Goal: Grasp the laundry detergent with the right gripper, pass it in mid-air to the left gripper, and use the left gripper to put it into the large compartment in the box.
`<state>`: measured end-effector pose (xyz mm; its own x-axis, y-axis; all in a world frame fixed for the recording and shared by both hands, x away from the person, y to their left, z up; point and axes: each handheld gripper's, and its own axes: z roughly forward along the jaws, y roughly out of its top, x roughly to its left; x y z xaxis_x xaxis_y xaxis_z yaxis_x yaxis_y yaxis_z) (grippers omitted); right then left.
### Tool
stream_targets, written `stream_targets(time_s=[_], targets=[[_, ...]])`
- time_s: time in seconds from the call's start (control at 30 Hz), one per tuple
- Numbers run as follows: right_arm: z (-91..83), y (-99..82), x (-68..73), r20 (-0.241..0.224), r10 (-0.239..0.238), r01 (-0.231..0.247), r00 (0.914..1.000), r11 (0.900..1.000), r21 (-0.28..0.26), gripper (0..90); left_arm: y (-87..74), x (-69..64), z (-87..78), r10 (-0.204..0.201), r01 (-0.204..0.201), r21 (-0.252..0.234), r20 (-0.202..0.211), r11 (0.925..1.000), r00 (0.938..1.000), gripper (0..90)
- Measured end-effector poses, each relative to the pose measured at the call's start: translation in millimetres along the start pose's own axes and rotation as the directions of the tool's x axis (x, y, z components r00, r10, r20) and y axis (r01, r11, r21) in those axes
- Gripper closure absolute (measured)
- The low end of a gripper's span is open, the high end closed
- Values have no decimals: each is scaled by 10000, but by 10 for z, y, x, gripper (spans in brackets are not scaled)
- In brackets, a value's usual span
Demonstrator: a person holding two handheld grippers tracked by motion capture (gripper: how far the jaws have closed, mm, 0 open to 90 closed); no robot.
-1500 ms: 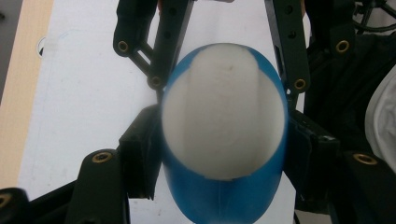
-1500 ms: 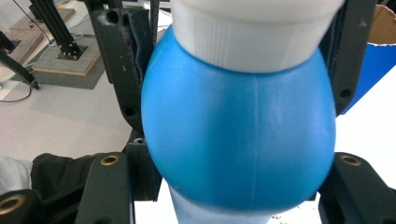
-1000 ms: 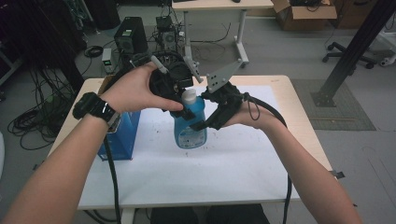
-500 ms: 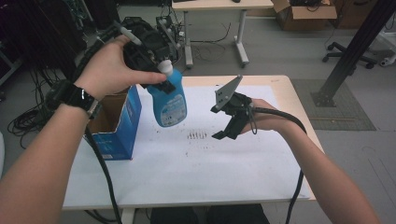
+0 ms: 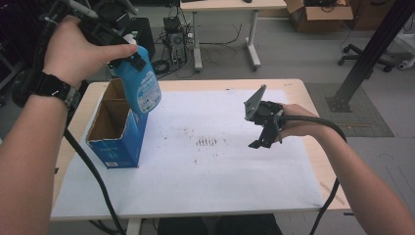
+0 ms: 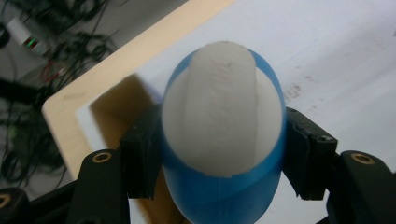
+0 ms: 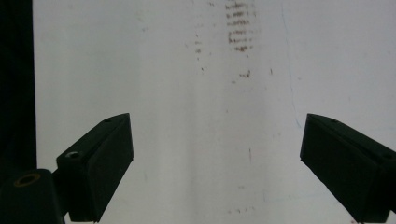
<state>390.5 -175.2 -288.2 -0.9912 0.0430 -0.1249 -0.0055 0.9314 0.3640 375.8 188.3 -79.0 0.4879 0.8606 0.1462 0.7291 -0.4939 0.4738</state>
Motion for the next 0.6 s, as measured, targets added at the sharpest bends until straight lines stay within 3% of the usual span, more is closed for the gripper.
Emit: stream_targets(time_s=[0.1, 0.17, 0.27, 0.3, 0.4, 0.43, 0.53, 0.6], targets=[[-35, -88, -16, 171, 109, -114, 9998, 9995, 289, 94, -64, 130, -7, -755, 761, 98, -459, 9971, 9961, 383], [-61, -153, -36, 242, 267, -276, 9993, 9990, 362, 95, -116, 227, -9, -1310, 1324, 156, -697, 9911, 9889, 382], [-97, -251, -63, 295, 511, -524, 9983, 9976, 450, 96, -196, 344, -2, -2160, 2185, 123, -1051, 9758, 9707, 382], [-106, -274, -70, 319, 549, -564, 9980, 9972, 484, 96, -226, 388, 6, -2470, 2507, 160, -1212, 9679, 9614, 382], [-141, -356, -94, 431, 737, -761, 9963, 9954, 575, 97, -278, 466, 34, -2901, 2975, 236, -1605, 9544, 9434, 382], [-151, -378, -102, 455, 731, -755, 9963, 9957, 545, 97, -296, 494, 48, -3128, 3223, 261, -1783, 9463, 9329, 382], [-180, -436, -102, 461, 832, -859, 9955, 9945, 596, 99, -330, 551, 73, -3493, 3604, 200, -2015, 9326, 9151, 382], [-192, -462, -102, 460, 859, -886, 9952, 9942, 612, 100, -352, 589, 84, -3672, 3785, 190, -2024, 9254, 9078, 382]])
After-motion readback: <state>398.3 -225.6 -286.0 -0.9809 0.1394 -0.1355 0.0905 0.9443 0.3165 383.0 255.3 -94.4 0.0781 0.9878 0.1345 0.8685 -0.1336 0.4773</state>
